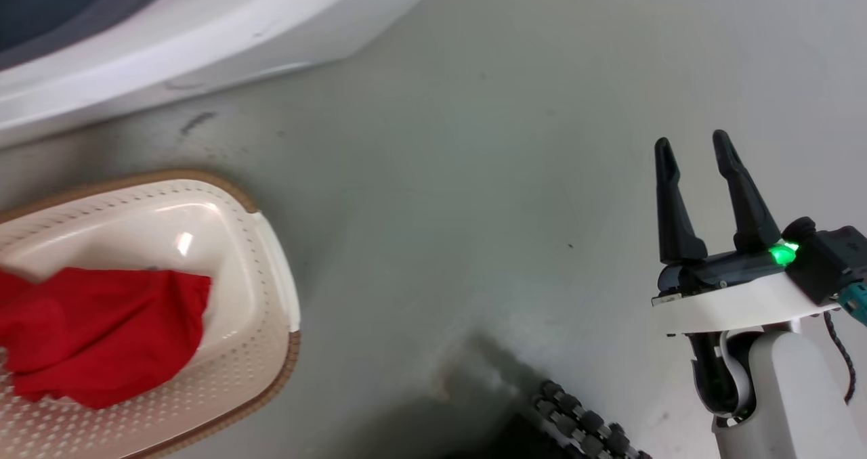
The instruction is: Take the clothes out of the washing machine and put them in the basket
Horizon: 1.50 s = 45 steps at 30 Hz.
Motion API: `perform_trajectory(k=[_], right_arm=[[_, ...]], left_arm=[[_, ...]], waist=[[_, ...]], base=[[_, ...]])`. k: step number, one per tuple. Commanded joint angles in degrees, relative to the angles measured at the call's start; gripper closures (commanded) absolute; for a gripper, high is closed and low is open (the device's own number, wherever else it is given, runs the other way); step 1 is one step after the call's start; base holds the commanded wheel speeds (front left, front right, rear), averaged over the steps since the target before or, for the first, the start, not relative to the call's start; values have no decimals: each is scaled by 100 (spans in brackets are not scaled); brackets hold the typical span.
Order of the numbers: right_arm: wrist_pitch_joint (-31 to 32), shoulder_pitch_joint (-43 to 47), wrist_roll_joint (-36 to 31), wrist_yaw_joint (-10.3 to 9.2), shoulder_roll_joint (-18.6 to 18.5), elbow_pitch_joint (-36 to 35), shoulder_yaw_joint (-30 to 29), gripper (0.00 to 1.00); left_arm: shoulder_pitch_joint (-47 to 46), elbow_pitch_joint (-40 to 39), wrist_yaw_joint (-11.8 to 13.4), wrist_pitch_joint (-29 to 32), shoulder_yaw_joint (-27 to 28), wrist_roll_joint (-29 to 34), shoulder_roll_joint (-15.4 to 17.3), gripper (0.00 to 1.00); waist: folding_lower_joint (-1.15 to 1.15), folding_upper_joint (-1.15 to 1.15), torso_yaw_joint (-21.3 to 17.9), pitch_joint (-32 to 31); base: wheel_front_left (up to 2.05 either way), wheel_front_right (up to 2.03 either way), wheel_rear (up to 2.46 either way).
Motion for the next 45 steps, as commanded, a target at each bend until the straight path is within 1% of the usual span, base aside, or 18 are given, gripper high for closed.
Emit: perform_trajectory(k=[1,3,4,5,7,16,17,18,21,24,29,34,39,42,45], right_arm=[[-12,-45,33,-6,14,-48,40,0],[-12,-34,85,-6,14,-71,121,0],[-12,-22,97,-6,11,-76,190,0],[-12,-22,97,-6,11,-76,190,0],[-12,6,124,-6,12,-92,187,0],[-12,89,143,-6,11,-122,166,0],[-12,90,144,-6,11,-123,161,0],[-12,93,145,-6,11,-128,158,0],[-12,82,144,-6,11,-118,153,0],[-12,32,125,-6,11,-88,166,0],[-12,-65,80,-6,10,-52,195,0],[-12,-144,-70,-6,10,-23,53,0],[-12,-128,-316,-6,9,8,-133,0],[-12,-94,-487,-6,9,41,-278,0],[-12,-23,-645,-6,9,61,-374,0]], left_arm=[[-154,90,-3,113,-70,-30,13,0],[-387,277,-3,329,-157,-143,8,0],[-572,493,-3,573,-130,-319,-52,0],[-572,493,-3,573,-130,-319,-52,0],[-737,660,-3,847,-327,-318,-88,0],[-823,1084,-4,1222,-552,-537,-203,0],[-822,1116,-4,1237,-569,-553,-225,62],[-833,1146,-4,1223,-579,-569,-240,100],[-856,1182,-4,1137,-621,-590,-274,100],[-913,1195,-4,956,-640,-581,-237,100],[-1028,1143,-3,410,-628,-490,-115,100],[-833,1237,38,-587,-483,-542,-237,100],[-496,1421,24,-1624,-391,-601,-397,100],[-132,1556,47,-2341,-267,-752,-556,100],[183,1690,39,-2934,-208,-838,-691,100]], waist=[[-1,0,-223,249],[-1,0,-292,337],[-1,0,-353,407],[-1,0,-353,407],[-1,0,-354,466],[-1,0,-328,543],[-1,0,-324,550],[-1,0,-320,557],[-1,0,-307,571],[-1,0,-302,561],[-1,0,-297,468],[-1,0,-97,245],[-1,0,167,-84],[-1,0,359,-351],[-1,0,556,-596]], base=[[0,0,0],[0,0,0],[0,0,0],[0,0,0],[0,0,0],[0,0,0],[0,0,0],[0,0,0],[0,0,0],[0,0,0],[0,0,0],[0,0,0],[0,0,0],[0,0,0],[0,0,0]])
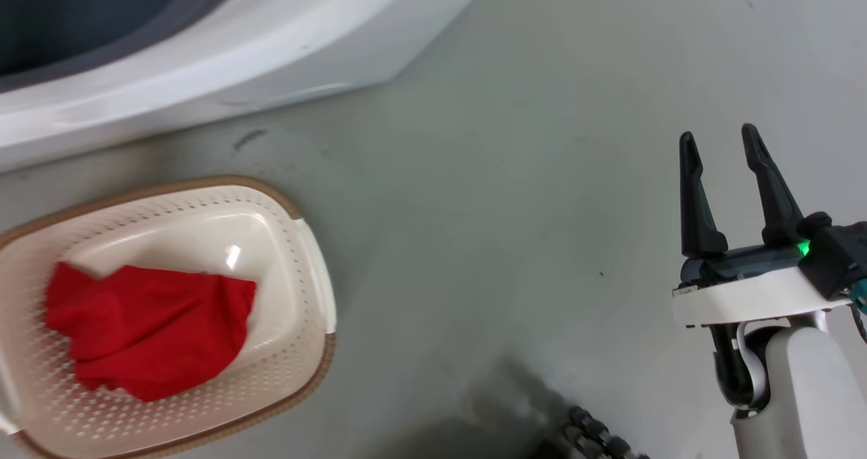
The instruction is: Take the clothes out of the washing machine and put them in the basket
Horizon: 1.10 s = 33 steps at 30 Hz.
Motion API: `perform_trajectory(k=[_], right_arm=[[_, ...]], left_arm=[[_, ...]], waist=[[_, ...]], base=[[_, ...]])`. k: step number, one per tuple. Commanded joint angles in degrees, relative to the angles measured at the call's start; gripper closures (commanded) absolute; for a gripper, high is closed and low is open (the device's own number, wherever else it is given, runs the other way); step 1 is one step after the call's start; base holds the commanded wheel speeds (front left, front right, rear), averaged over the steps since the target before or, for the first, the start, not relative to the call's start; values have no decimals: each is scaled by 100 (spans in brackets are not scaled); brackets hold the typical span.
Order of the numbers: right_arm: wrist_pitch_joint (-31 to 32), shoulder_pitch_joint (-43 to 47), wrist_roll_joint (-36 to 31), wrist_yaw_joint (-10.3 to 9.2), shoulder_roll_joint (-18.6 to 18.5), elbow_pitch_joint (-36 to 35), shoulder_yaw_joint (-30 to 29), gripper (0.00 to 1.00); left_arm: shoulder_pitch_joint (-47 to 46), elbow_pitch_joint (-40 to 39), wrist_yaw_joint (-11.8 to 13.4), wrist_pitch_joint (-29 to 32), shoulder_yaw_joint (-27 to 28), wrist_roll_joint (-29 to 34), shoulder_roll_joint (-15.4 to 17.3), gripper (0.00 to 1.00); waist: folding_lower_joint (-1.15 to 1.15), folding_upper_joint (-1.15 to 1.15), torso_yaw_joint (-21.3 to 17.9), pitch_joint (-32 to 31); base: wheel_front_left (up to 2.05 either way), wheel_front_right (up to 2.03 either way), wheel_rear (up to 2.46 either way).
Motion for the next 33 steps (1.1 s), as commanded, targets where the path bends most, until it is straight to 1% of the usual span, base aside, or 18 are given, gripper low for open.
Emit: perform_trajectory(k=[1,4,7,10,13,19,24,29,30,31,33], right_arm=[[-12,67,-86,-5,3,25,-64,0],[-12,120,-247,-6,3,54,-134,0],[-12,178,-377,-6,2,84,-187,0],[-12,221,-492,-6,1,108,-235,0],[-12,269,-589,-6,2,139,-278,0],[-12,345,-705,-6,2,204,-319,0],[-12,489,-783,-6,2,275,-365,0],[-12,654,-866,-6,2,344,-404,0],[-12,654,-866,-6,2,344,-404,0],[-12,716,-892,-6,2,369,-453,0],[-12,779,-934,-6,4,379,-512,0]], left_arm=[[207,51,-2,-294,40,-66,-81,100],[552,134,-12,-826,24,-92,-232,100],[876,170,-19,-1226,-5,-89,-353,100],[1176,101,-6,-1443,36,-60,-469,100],[1485,-57,70,-1510,206,-92,-557,100],[2270,-1067,294,-1512,835,336,-572,100],[3170,-1966,444,-1513,1405,766,-702,100],[4063,-2897,499,-1513,1915,1233,-904,100],[4063,-2897,499,-1513,1915,1233,-904,100],[4383,-3262,499,-1513,2105,1404,-1002,100],[4647,-3591,468,-1513,2194,1609,-1119,100]], waist=[[0,0,309,-338],[0,0,495,-594],[0,0,673,-846],[0,0,830,-1092],[0,0,977,-1291],[0,0,1197,-1659],[0,0,1355,-2007],[0,0,1523,-2346],[0,0,1523,-2346],[0,0,1610,-2471],[0,0,1723,-2574]], base=[[0,0,0],[0,0,0],[0,0,0],[0,0,0],[0,0,0],[0,0,0],[0,0,0],[0,0,0],[0,0,0],[0,0,0],[0,0,0]])
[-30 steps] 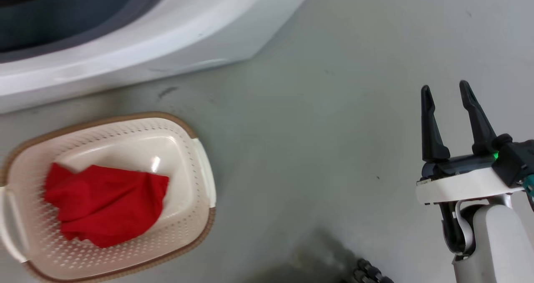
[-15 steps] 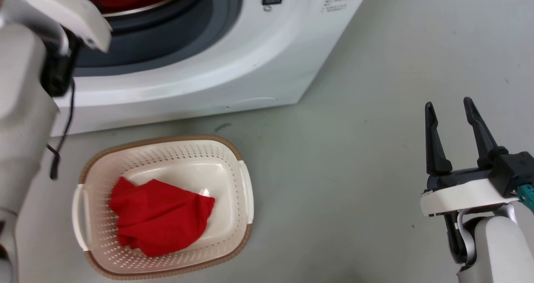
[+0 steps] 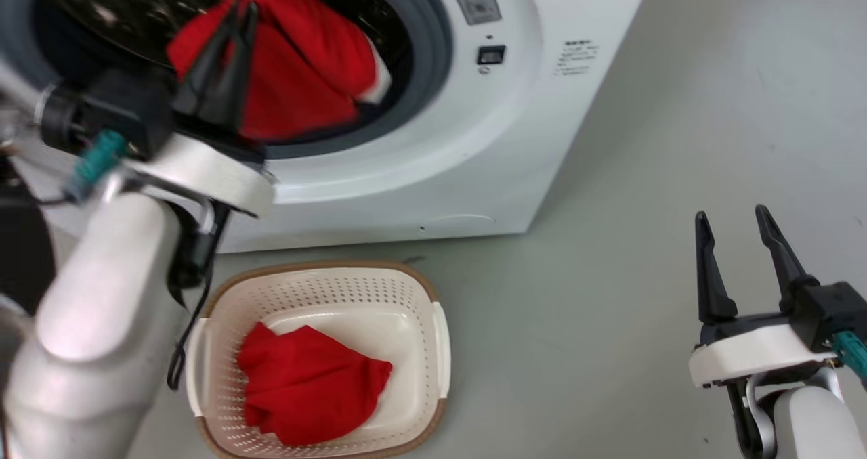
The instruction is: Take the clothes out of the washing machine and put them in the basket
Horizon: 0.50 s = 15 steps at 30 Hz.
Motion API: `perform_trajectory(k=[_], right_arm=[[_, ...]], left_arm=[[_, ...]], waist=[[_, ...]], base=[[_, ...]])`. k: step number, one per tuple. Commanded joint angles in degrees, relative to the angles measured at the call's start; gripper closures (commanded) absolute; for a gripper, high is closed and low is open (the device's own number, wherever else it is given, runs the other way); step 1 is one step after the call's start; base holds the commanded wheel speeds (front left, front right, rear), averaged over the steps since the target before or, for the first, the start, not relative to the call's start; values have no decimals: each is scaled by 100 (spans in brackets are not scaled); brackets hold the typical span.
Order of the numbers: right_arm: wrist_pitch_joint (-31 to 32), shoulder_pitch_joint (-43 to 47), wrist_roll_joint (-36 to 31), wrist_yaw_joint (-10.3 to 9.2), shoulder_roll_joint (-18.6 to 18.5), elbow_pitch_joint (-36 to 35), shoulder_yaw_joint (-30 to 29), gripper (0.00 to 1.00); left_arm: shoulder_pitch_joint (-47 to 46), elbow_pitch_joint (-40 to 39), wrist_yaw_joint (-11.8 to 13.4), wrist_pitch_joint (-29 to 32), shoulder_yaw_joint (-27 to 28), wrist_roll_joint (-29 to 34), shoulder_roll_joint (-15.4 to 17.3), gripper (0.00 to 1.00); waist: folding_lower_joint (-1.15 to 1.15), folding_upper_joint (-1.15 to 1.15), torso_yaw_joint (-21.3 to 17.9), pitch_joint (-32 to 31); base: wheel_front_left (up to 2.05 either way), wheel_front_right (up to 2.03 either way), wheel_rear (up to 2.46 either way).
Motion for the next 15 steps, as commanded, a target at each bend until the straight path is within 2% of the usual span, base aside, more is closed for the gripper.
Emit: perform_trajectory(k=[1,9,15], right_arm=[[-13,96,-80,-6,3,25,-16,0],[-13,225,-176,-6,1,71,-70,0],[-13,274,-183,-6,0,79,-70,0]], left_arm=[[261,-265,-44,-13,44,147,-120,100],[1058,-1151,-204,-13,174,397,-468,100],[1605,-1457,-279,12,37,320,-519,100]], waist=[[1,0,229,-214],[1,0,527,-478],[1,0,611,-531]], base=[[0,0,0],[0,0,0],[0,0,0]])
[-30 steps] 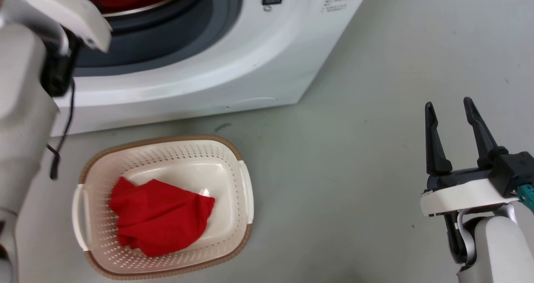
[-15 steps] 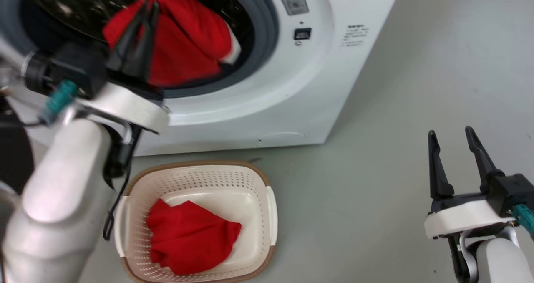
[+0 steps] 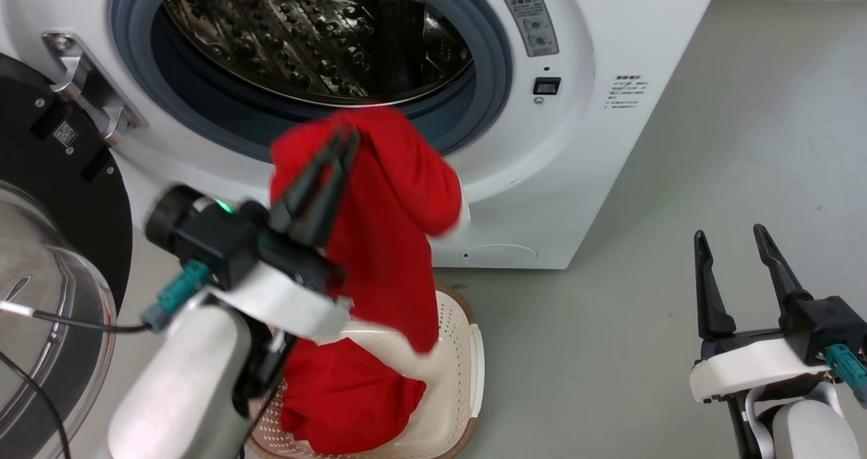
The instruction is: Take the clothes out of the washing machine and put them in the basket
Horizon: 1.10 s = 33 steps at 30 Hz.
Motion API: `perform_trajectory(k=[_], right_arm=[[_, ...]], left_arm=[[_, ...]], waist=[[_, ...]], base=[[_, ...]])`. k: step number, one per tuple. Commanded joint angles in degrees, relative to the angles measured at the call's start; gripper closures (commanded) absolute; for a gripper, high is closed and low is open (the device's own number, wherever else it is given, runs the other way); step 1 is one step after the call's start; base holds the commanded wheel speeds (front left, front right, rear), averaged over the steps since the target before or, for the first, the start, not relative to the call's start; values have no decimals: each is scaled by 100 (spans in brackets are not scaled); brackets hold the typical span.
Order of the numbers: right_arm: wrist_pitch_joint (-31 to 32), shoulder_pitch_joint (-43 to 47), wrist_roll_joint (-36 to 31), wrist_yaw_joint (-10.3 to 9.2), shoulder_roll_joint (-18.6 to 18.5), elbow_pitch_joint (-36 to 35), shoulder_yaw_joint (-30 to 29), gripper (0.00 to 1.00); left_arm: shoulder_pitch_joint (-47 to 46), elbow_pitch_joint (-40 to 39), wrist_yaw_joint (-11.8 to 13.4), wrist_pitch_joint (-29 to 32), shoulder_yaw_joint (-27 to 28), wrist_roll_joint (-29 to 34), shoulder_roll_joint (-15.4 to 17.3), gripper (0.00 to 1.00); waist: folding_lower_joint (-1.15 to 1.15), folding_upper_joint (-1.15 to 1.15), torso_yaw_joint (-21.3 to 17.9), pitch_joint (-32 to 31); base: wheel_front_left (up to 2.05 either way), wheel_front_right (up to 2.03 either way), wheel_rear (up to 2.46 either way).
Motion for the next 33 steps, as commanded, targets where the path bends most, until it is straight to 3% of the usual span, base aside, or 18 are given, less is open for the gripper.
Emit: perform_trajectory(k=[1,12,33], right_arm=[[-12,75,2,-6,0,-16,-10,0],[-11,-167,-80,-6,-1,-97,37,0],[-12,-899,167,-6,3,-481,134,0]], left_arm=[[111,-28,-47,34,-45,-40,6,100],[430,772,-185,227,-692,-153,-108,100],[-1121,3879,-285,-24,-1779,-18,-335,100]], waist=[[1,0,25,10],[1,0,-47,610],[1,0,-761,2879]], base=[[0,0,0],[0,0,0],[0,0,0]])
